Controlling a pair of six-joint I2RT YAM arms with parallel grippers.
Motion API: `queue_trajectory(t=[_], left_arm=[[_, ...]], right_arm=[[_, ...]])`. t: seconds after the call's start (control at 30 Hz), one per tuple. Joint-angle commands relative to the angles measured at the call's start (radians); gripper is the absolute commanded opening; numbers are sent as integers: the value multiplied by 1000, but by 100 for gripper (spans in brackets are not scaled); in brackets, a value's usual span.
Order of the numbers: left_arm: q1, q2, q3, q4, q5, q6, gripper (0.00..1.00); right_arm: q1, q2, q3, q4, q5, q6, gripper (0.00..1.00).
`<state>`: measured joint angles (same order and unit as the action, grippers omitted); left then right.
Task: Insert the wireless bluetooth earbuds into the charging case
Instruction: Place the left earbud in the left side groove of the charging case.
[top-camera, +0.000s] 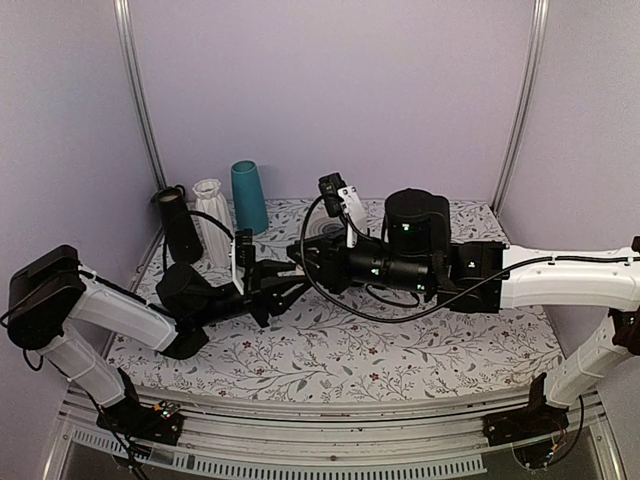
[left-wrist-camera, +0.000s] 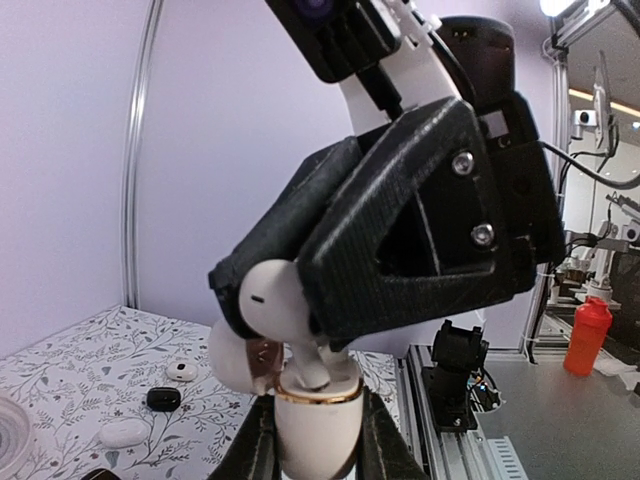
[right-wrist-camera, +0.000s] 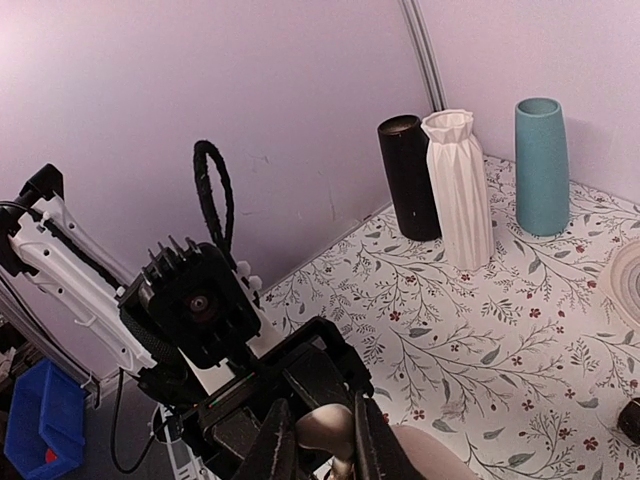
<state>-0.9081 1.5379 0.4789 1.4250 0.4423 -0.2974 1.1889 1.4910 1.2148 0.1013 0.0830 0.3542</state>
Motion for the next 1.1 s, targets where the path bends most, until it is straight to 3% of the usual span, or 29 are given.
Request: queue_trajectory(t=[0.0,1.07], left_arm=[[-6,-38,29,39,25,-19,0],[12,-85,33,51,-29,-62,0]], right_arm=[[-4,9,-31,12,60,-29,17],[15,35,-31,2,23,-75,16]])
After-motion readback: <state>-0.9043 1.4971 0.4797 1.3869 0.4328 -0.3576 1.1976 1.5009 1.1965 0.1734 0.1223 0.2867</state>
